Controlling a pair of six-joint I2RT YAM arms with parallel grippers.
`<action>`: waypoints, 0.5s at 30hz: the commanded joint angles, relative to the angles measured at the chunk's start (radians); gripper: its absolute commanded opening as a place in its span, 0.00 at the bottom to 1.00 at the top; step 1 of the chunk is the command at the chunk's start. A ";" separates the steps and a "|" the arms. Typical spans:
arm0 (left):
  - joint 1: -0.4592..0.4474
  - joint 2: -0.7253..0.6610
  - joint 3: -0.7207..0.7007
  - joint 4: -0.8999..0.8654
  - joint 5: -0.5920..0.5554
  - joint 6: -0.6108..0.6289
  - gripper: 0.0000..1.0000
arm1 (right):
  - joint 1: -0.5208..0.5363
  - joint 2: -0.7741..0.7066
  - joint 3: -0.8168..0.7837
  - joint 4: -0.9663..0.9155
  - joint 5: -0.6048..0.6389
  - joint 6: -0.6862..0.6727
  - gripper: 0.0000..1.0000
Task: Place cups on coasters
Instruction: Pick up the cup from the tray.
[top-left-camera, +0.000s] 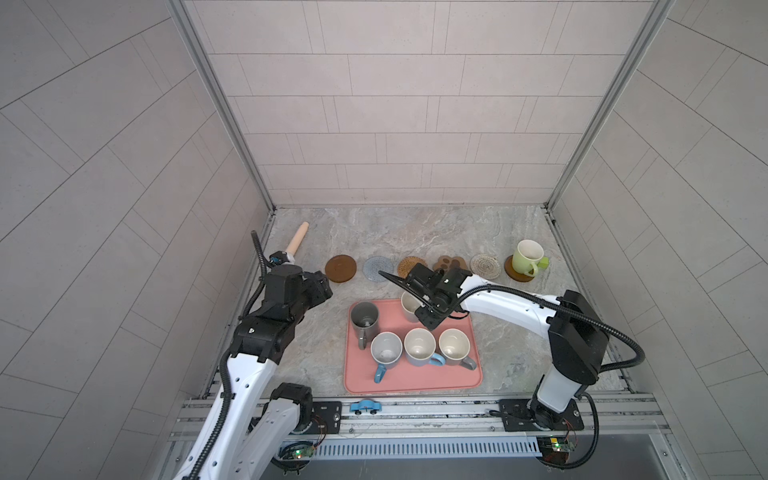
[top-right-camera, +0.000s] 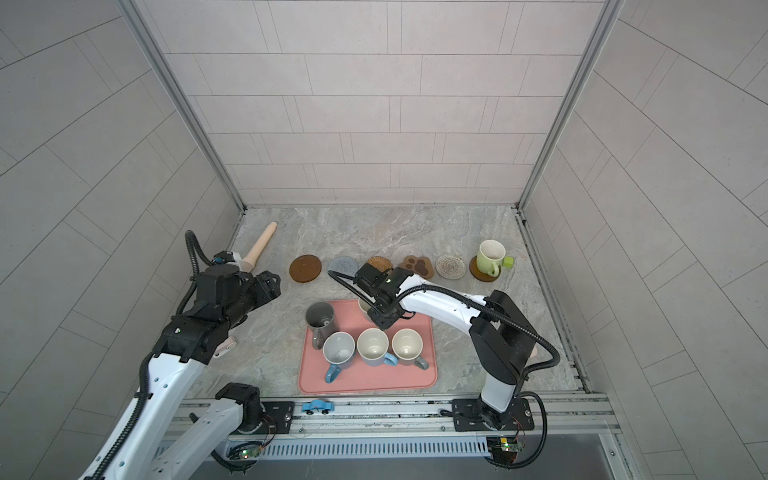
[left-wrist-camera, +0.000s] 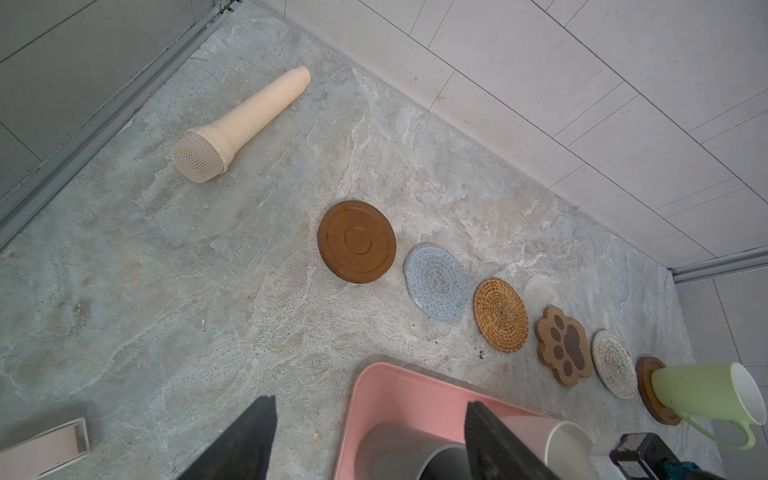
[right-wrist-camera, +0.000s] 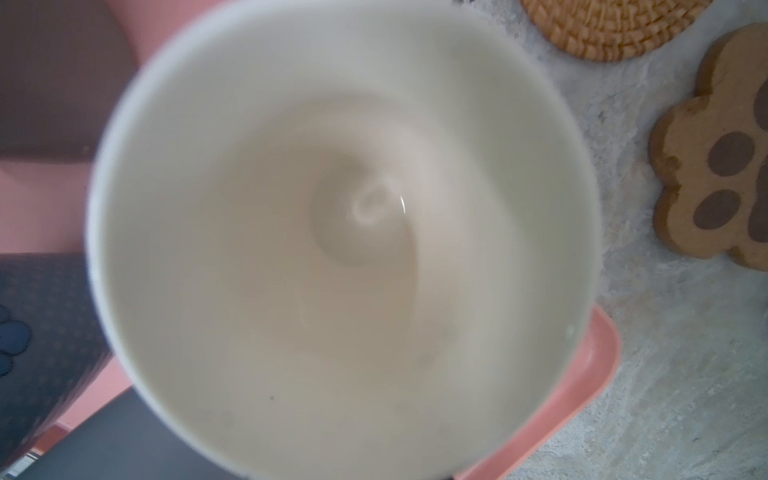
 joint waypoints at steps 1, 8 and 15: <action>0.004 -0.014 -0.004 -0.012 -0.008 -0.003 0.78 | 0.007 0.015 -0.007 0.002 0.038 0.020 0.21; 0.003 -0.002 0.006 -0.011 -0.004 0.001 0.79 | 0.012 0.000 -0.004 0.002 0.090 0.035 0.13; 0.004 0.001 0.004 -0.006 -0.003 0.000 0.78 | 0.012 -0.036 -0.004 -0.011 0.111 0.042 0.10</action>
